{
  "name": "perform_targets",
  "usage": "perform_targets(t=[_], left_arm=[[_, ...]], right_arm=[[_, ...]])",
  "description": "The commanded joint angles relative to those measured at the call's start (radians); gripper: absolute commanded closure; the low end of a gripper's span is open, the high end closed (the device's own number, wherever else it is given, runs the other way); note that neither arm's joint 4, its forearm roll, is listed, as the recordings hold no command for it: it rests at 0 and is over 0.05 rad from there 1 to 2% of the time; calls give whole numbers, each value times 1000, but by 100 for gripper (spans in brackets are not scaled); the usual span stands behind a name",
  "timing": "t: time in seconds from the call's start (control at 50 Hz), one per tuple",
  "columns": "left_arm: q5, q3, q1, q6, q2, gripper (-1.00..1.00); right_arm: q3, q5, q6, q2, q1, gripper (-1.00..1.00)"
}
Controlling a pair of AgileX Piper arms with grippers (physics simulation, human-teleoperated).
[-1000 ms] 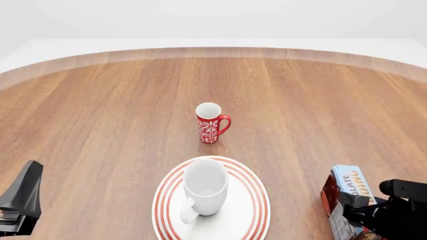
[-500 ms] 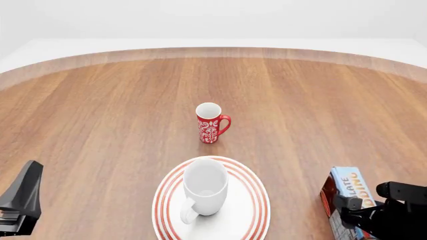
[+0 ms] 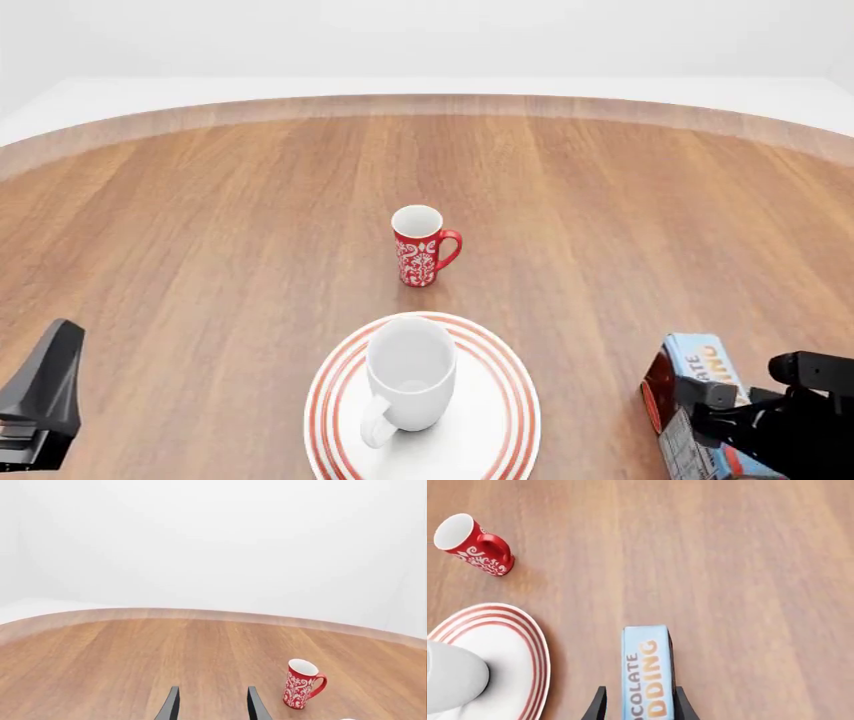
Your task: Pick up the white mug and put it on the plate, and put the chocolate pudding to the right of the plate.
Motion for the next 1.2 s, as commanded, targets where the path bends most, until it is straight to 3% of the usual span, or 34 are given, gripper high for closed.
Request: perform_targets(t=[0.02,0.14,0.62,0.8,1.2], left_arm=[[0,-2,-2,1,0,-100],[-1,-2,-4,1,0,-100],[-1,-2,-4,1,0,-100],[0,-3,-4,1,0,-100],[0,-2,-6,3,0,-100]], right_arm=[[-57,69,-8,-49,-5,-100],[-82,98,-8,-71,-4,-100],[-384,278,-16,-178,9,-100],[-483,298,-62,-223,-18,-100],[-540,278,-165,-383,-103,-100]])
